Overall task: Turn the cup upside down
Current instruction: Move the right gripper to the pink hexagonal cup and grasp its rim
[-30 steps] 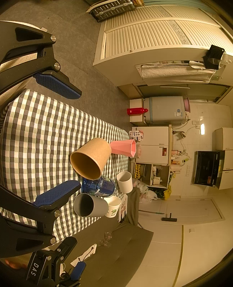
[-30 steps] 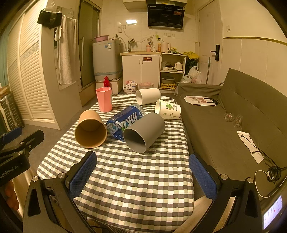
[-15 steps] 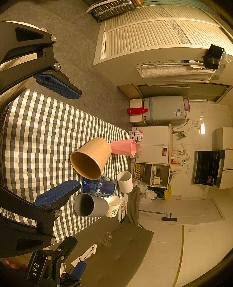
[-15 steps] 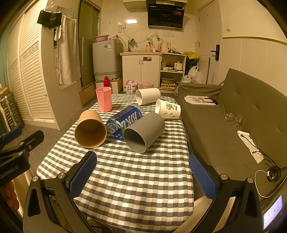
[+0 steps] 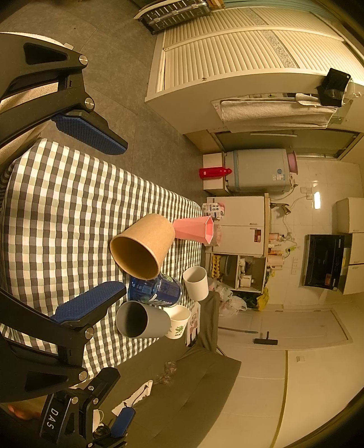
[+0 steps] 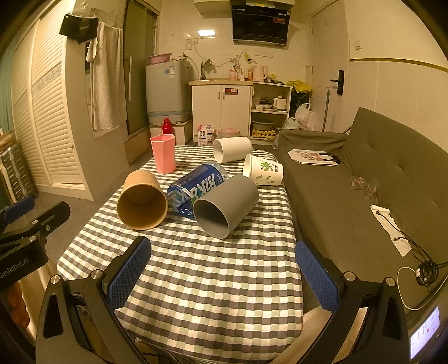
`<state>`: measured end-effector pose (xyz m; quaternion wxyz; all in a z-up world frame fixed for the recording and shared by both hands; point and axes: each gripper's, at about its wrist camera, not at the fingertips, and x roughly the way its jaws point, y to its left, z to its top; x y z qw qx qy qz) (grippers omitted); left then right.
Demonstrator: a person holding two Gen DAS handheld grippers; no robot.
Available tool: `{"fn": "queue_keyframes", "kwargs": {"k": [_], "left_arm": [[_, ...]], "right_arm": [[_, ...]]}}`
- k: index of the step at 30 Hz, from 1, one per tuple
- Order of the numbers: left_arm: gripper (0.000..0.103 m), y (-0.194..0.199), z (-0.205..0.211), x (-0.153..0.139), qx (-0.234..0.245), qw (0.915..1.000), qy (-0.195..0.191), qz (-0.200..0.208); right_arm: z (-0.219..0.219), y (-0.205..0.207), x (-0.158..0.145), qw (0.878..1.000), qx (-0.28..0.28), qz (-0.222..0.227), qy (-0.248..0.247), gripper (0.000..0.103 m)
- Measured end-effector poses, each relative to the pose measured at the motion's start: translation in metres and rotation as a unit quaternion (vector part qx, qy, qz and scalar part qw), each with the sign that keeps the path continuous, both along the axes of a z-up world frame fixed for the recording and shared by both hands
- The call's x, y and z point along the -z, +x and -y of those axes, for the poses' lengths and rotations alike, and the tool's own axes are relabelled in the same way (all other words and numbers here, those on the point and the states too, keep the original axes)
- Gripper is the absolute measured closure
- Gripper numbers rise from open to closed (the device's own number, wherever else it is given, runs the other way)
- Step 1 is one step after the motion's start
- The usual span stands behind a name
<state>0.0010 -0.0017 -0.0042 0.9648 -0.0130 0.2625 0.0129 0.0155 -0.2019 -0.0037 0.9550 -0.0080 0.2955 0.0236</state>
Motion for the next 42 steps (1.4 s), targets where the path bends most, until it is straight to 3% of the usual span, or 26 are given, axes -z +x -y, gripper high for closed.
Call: {"fn": "queue_keyframes", "kwargs": {"k": [13,21,26,34,42], "left_arm": [[0.009,0.024,-0.027,-0.008,-0.026,0.9990,-0.024,-0.027],[0.009,0.083,-0.085,-0.014,-0.082,0.9956,-0.022,-0.038],[0.009,0.130,-0.107,-0.013,-0.102,0.9942,0.009,-0.033],[0.009,0.211,-0.124,0.010,-0.112,0.9917,-0.009,-0.062],[0.009,0.242,-0.126,0.049,-0.115,0.9880,-0.024,-0.100]], "right_arm": [[-0.015,0.019,-0.011,1.000,-0.025,-0.007,-0.013,0.000],[-0.053,0.101,-0.038,0.998,-0.052,-0.014,0.011,0.000],[-0.094,0.171,-0.049,0.996,-0.086,-0.013,-0.006,0.000],[-0.146,0.284,-0.016,0.986,-0.132,-0.099,-0.032,0.000],[-0.155,0.350,0.030,0.976,-0.136,-0.166,-0.034,0.002]]}}
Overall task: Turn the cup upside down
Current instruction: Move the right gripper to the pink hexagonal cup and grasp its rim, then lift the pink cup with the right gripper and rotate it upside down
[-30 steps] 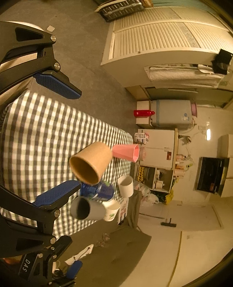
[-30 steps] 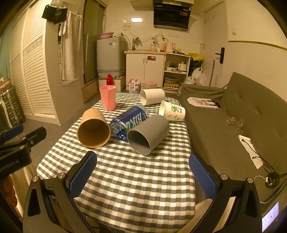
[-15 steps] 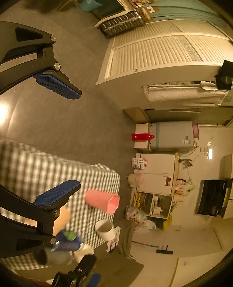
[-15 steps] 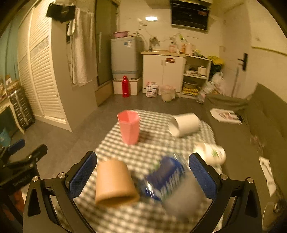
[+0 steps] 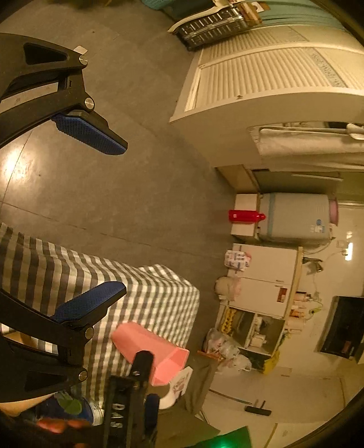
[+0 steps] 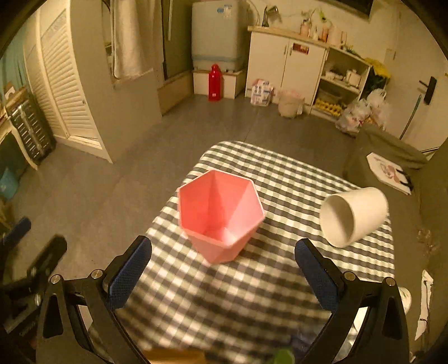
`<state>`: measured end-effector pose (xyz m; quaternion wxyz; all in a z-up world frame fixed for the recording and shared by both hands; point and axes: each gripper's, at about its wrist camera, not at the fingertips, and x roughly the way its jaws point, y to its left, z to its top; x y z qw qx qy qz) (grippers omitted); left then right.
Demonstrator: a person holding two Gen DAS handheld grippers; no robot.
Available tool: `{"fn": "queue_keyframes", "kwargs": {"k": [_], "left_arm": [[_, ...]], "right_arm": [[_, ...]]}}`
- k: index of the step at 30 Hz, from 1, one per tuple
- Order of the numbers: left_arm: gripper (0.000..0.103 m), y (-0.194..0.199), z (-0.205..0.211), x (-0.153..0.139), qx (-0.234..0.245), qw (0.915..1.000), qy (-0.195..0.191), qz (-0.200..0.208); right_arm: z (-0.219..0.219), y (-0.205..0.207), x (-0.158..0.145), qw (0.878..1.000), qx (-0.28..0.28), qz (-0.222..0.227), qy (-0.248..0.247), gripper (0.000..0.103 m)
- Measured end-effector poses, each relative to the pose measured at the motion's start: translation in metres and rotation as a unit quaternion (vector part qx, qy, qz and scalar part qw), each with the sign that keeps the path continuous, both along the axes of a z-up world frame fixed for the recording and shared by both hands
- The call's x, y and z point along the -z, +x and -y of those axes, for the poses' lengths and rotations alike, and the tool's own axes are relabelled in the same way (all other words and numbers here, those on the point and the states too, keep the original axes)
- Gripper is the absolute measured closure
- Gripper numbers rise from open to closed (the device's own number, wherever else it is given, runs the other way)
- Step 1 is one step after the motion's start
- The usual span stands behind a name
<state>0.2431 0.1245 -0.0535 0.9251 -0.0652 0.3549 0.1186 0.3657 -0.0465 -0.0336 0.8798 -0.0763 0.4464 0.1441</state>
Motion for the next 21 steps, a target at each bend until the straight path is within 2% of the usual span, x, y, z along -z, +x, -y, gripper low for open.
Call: {"fn": "queue_keyframes", "kwargs": {"k": [5,9,14,21], "left_arm": [[0.009,0.009,-0.001,0.003,0.003,1.0000,-0.003,-0.001],[0.009,0.012,-0.002,0.006,0.003,1.0000,-0.001,-0.004],[0.009,0.001,0.001,0.000,-0.002,0.9999,0.012,0.005],[0.009,-0.035,0.006,-0.032,-0.021,0.9993,0.008,0.030]], "right_arm": [[-0.001,0.021,0.014,1.000,-0.004,-0.024,0.003,0.017],[0.002,0.022,0.016,0.999,-0.015,-0.033,0.019,0.042],[0.007,0.005,-0.004,0.999,-0.017,-0.023,0.042,0.042],[0.024,-0.059,-0.073,0.997,-0.037,0.029,0.054,0.042]]}}
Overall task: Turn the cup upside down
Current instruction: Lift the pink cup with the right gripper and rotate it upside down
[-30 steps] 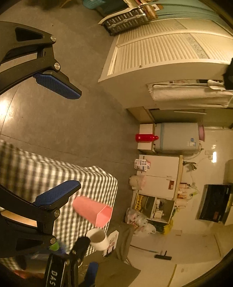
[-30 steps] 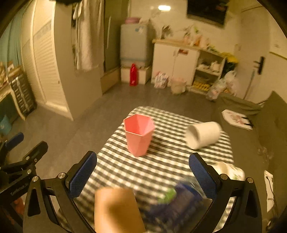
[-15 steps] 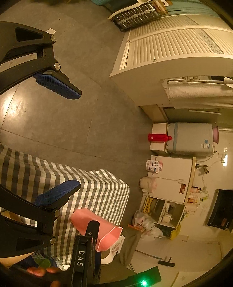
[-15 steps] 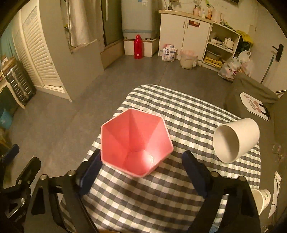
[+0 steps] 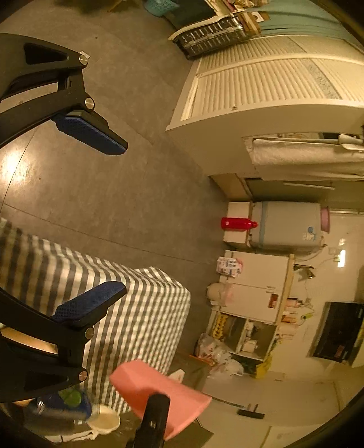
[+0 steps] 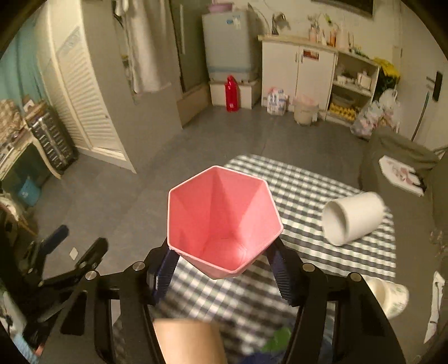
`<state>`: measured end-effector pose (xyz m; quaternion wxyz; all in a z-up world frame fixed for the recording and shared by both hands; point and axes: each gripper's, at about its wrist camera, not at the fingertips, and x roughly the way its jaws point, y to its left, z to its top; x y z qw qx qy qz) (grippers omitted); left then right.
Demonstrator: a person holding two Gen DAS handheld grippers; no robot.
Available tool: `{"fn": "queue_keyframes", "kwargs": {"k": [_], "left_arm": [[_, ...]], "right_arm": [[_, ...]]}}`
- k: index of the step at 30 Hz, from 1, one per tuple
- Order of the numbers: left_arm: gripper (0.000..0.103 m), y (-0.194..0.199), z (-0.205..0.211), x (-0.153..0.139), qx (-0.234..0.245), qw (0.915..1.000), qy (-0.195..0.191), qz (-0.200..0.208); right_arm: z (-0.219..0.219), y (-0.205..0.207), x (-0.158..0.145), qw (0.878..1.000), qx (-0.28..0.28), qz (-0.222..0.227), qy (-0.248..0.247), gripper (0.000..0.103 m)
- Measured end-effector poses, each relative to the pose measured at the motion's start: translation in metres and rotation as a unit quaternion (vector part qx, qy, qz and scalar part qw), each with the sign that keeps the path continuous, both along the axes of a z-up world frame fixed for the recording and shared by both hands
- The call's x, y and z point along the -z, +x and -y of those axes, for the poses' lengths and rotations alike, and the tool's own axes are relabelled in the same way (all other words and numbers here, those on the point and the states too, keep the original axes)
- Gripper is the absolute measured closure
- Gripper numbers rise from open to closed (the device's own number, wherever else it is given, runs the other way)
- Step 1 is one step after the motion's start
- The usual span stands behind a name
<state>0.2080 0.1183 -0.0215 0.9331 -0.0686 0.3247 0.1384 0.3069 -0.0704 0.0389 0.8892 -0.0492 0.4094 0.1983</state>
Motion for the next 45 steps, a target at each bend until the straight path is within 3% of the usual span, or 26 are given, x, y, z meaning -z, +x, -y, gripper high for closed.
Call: {"fn": "queue_keyframes", "kwargs": {"k": [5,10,14,20,30,38,45], "left_arm": [[0.009,-0.051,0.017,-0.035,0.018,0.9991,0.028,0.026],[0.009,-0.099,0.031,-0.066,0.038,0.9973,0.040,0.047],[0.009,-0.139,0.050,-0.077,0.056,0.9955,0.046,0.061],[0.009,-0.172,0.071,-0.060,0.073,0.9953,0.037,0.051],[0.009,-0.178,0.077,-0.012,0.071,0.9969,0.032,0.010],[0.009,-0.165,0.075,0.003,0.070,0.9971,0.030,-0.009],[0.009,-0.157,0.071,0.008,0.064,0.9977,0.016,-0.016]], "right_arm": [[0.019,-0.068,-0.042,1.000,-0.008,0.024,0.001,0.042],[0.038,-0.142,-0.059,1.000,-0.012,0.024,0.003,0.042],[0.053,-0.193,-0.048,1.000,-0.016,0.002,0.007,0.042],[0.064,-0.245,0.001,0.998,-0.008,-0.065,0.008,0.042],[0.062,-0.228,0.078,0.989,0.018,-0.149,-0.001,0.042],[0.060,-0.191,0.086,0.987,0.043,-0.155,0.027,0.042],[0.056,-0.165,0.109,0.984,0.072,-0.160,0.015,0.043]]}}
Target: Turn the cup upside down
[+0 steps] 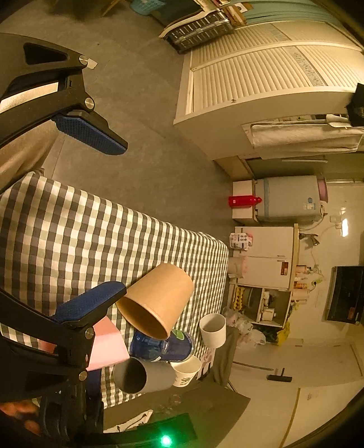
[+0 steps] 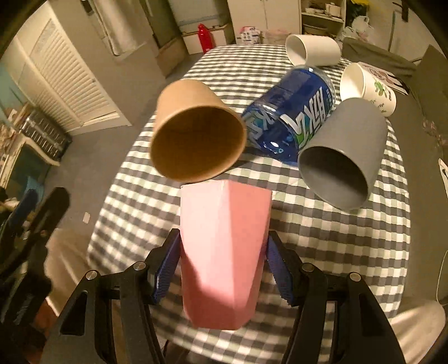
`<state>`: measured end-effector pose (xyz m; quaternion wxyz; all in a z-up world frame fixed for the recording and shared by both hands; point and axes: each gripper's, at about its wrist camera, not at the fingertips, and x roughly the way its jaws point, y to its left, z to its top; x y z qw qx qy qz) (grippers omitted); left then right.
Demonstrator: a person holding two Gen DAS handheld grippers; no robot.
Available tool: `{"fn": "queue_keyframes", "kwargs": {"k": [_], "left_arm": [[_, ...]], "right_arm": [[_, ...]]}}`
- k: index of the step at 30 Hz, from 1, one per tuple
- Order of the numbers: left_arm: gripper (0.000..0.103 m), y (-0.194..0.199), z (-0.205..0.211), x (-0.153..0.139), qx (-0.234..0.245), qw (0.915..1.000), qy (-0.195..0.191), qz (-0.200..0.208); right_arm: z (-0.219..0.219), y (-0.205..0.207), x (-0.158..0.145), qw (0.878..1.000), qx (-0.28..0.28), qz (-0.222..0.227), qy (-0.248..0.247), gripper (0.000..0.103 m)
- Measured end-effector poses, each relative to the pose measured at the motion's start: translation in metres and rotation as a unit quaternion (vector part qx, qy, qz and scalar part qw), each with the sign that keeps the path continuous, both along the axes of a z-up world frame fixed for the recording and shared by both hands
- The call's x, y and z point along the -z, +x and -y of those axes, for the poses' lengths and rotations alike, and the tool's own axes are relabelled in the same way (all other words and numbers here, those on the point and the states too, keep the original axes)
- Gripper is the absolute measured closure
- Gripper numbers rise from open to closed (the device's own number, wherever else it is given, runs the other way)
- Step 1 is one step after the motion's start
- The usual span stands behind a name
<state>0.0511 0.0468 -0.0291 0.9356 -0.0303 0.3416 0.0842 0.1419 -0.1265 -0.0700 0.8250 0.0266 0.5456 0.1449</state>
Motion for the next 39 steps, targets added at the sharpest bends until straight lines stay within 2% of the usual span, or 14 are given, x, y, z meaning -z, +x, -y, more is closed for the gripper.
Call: {"fn": "queue_keyframes", "kwargs": {"k": [4,5,6,7,9,14,20,27,30,34,39], "left_arm": [[0.009,0.003,0.001,0.000,-0.004,1.0000,-0.005,-0.001],[0.009,0.003,0.003,0.000,-0.006,1.0000,-0.003,-0.002],[0.009,0.003,0.004,0.000,-0.007,1.0000,-0.001,-0.002],[0.009,0.003,0.006,-0.001,-0.006,1.0000,0.002,-0.002],[0.009,0.001,0.009,-0.003,-0.005,1.0000,0.003,0.000],[0.009,-0.004,0.023,-0.009,-0.005,1.0000,-0.002,0.001],[0.009,-0.010,0.061,-0.011,0.019,0.9998,0.004,-0.008],[0.009,-0.003,0.112,0.004,0.066,0.9968,-0.023,-0.039],[0.009,0.001,0.126,0.015,0.079,0.9949,-0.029,-0.056],[0.009,0.006,0.141,0.030,0.094,0.9924,-0.025,-0.075],[0.009,0.015,0.145,0.049,0.095,0.9896,-0.041,-0.100]], "right_arm": [[0.001,0.000,-0.002,1.000,0.002,0.019,-0.004,0.042],[0.003,-0.001,-0.003,1.000,0.005,0.025,-0.008,0.038],[0.006,-0.003,-0.006,0.999,0.008,0.033,-0.010,0.028],[0.010,-0.006,-0.009,0.999,0.011,0.043,-0.010,0.024],[0.019,-0.013,-0.019,0.998,0.015,0.066,-0.005,0.023],[0.048,-0.032,-0.044,0.991,0.033,0.130,-0.029,0.018],[0.100,-0.054,-0.049,0.979,0.085,0.182,-0.045,0.016],[0.157,-0.056,-0.032,0.975,0.167,0.146,-0.011,0.016],[0.170,-0.054,-0.033,0.972,0.182,0.148,0.007,0.016],[0.174,-0.052,-0.030,0.971,0.190,0.144,0.010,0.016],[0.175,-0.045,-0.024,0.972,0.191,0.135,0.010,0.016]]}}
